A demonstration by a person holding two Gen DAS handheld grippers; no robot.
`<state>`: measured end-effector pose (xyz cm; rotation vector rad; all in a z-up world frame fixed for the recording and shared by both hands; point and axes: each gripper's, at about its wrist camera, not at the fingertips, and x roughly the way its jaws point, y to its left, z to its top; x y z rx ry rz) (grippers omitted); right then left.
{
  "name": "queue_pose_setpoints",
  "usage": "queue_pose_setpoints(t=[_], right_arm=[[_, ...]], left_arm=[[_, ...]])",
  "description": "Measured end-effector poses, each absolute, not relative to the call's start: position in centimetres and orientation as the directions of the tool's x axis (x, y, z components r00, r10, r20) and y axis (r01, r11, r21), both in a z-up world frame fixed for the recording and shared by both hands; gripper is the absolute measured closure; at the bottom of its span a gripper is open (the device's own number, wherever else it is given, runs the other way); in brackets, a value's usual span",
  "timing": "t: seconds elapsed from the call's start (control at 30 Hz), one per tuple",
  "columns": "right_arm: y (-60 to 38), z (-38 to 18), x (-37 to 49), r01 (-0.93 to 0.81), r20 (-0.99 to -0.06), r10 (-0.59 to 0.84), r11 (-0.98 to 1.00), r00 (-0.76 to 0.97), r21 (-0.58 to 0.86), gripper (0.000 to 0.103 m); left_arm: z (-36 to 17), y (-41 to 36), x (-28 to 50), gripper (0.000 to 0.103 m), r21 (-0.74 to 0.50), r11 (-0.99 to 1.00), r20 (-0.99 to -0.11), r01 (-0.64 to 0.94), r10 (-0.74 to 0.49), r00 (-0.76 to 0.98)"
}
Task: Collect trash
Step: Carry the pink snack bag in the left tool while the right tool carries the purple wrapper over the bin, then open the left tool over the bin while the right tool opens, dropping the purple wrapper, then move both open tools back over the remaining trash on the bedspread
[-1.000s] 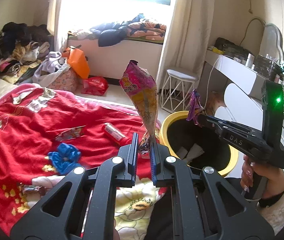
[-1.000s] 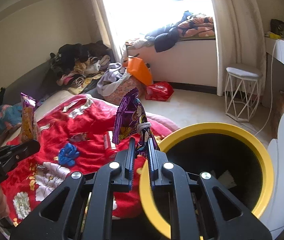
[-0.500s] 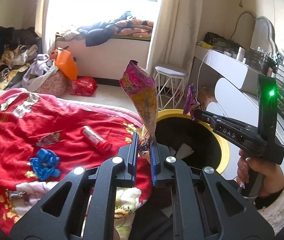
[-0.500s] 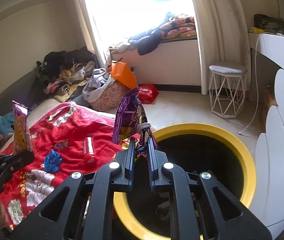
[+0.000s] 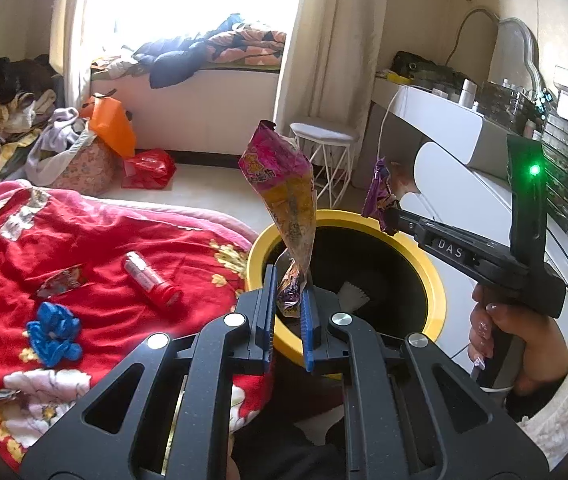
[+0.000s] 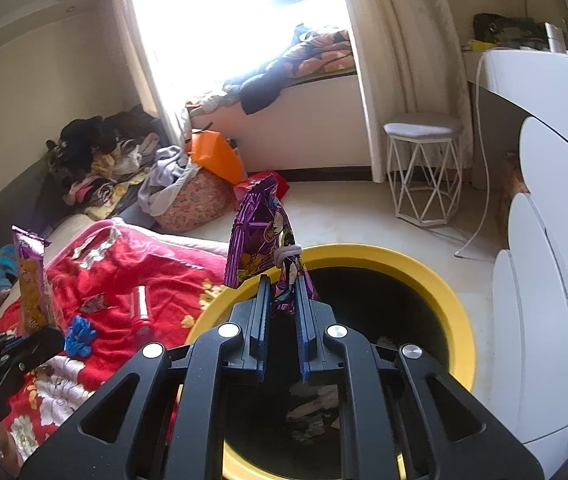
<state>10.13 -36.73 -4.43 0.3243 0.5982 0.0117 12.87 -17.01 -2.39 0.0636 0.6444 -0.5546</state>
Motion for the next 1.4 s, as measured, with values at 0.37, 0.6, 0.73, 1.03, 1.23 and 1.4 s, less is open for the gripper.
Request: queue_pose_setpoints(t=[0.37,0.6,0.73,1.03,1.23,1.4], right_arm=[[-39.6,-6.3,10.5,0.166,-0.584,0.057,0.932,0.810,0.322,0.091],[-40.8,-7.7,10.9,0.198,-0.611,0.051,0.922,0.790,0.333,0.091],[-41.3,-8.3,11.1,0.204,-0.625,0.061,0.917,0.779,0.344,0.091],[-41.7,-9.2,11.5,0.179,-0.642,0.114,0.910,0.758,0.374,0.090],[-42.1,-9.4,11.5,0.183,-0.641,0.133,0.897,0.756,0.402,0.065],[-42.2,-9.2,11.4,0.183,-0.631,0.132,0.894,0.765,0.408,0.058]], left_arm=[[-4.5,-19.7,14.1,0.096,-0.127,0.840,-0.618,0.527,-0.483,0.621],[-6.6,-21.3,15.6,0.096,-0.174,0.822,-0.656,0.541,-0.507,0.559],[-7.5,-22.2,16.3,0.096,-0.187,0.820,-0.674,0.541,-0.508,0.536],[-8.8,-23.1,17.8,0.096,-0.232,0.820,-0.700,0.523,-0.514,0.496],[-8.7,-22.6,17.9,0.063,-0.280,0.817,-0.684,0.504,-0.538,0.493],[-8.0,-21.7,17.3,0.029,-0.279,0.830,-0.665,0.483,-0.530,0.527]])
